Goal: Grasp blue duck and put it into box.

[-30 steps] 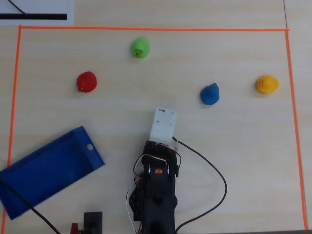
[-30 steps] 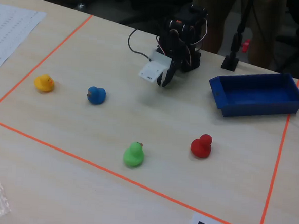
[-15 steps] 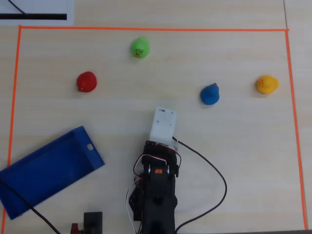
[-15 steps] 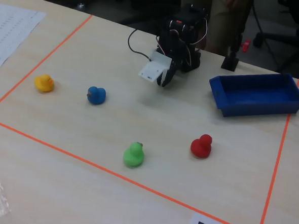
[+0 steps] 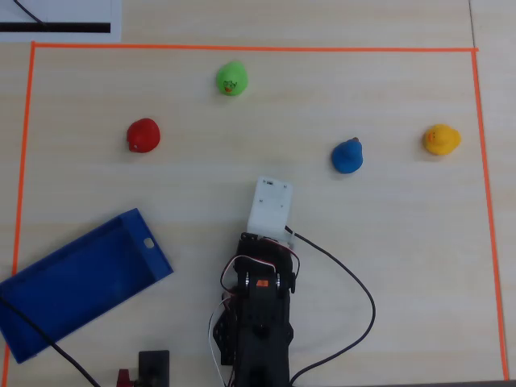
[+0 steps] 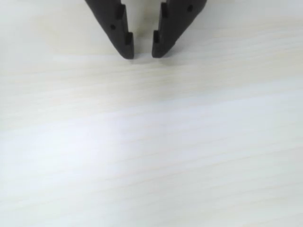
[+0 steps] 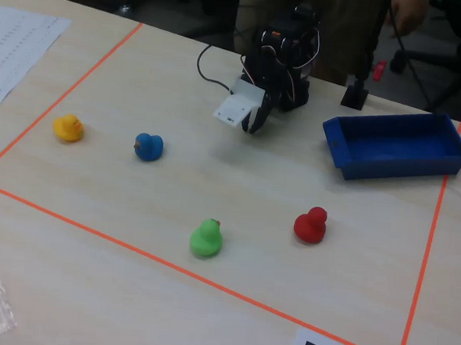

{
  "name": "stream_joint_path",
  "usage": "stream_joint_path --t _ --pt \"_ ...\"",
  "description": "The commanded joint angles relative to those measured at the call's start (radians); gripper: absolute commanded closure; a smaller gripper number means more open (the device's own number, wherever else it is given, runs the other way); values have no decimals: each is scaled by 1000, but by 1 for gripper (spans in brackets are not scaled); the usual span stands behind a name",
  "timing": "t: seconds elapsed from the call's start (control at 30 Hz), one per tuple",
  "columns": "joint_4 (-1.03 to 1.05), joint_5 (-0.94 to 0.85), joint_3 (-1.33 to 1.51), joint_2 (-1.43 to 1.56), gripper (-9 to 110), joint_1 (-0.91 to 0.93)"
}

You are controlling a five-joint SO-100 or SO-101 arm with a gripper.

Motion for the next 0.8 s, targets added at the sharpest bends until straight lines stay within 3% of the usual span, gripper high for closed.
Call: stream_joint_path --t 0.0,0.57,0.77 --pt "15 12 -3 -9 99 8" --pt "6 -29 -3 -9 101 14" --pt "-479 6 -221 -411 82 199"
